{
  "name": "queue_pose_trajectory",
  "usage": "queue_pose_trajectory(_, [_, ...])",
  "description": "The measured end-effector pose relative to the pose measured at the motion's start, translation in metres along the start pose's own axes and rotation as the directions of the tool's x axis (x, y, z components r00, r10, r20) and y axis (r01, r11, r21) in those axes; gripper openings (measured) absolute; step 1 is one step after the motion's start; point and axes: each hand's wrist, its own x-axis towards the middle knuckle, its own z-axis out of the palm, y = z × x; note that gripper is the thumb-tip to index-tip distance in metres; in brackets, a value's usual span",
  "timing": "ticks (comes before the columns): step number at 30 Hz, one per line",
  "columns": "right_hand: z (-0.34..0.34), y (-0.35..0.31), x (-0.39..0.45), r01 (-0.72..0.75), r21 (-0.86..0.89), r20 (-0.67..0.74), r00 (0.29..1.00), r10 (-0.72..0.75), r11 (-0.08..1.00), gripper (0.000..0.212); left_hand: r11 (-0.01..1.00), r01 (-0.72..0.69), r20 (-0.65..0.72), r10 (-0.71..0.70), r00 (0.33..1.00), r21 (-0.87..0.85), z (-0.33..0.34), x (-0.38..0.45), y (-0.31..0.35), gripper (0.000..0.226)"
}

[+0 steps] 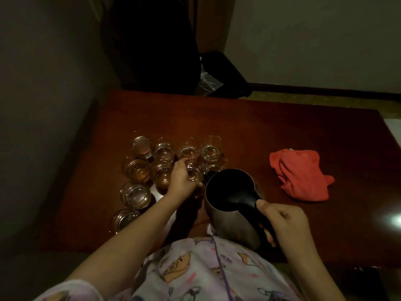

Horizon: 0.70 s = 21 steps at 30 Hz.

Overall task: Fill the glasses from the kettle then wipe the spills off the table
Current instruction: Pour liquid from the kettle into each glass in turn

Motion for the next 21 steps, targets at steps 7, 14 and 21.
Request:
queue_pose_trajectory(7, [0.000, 0.001, 0.001, -0.016, -0.008, -0.007, 1.000, 0.016, 1.000, 0.054, 0.988, -0.078, -0.002, 0.079, 0.997, 0.135, 0.003, -0.006, -0.003, 0.089])
queue_pose_trajectory(14, [0.001, 0.003, 0.003, -0.042, 0.007, -0.006, 0.999, 0.042, 0.999, 0.056, 0.951, -0.053, -0.102, 0.088, 0.991, 0.306, -0.006, -0.003, -0.001, 0.074])
queue_pose_trajectory(21, [0.003, 0.002, 0.006, -0.041, -0.016, 0.016, 0.999, 0.042, 0.999, 0.063, 0.944, -0.154, -0.149, 0.203, 0.968, 0.290, -0.029, 0.035, 0.008, 0.066])
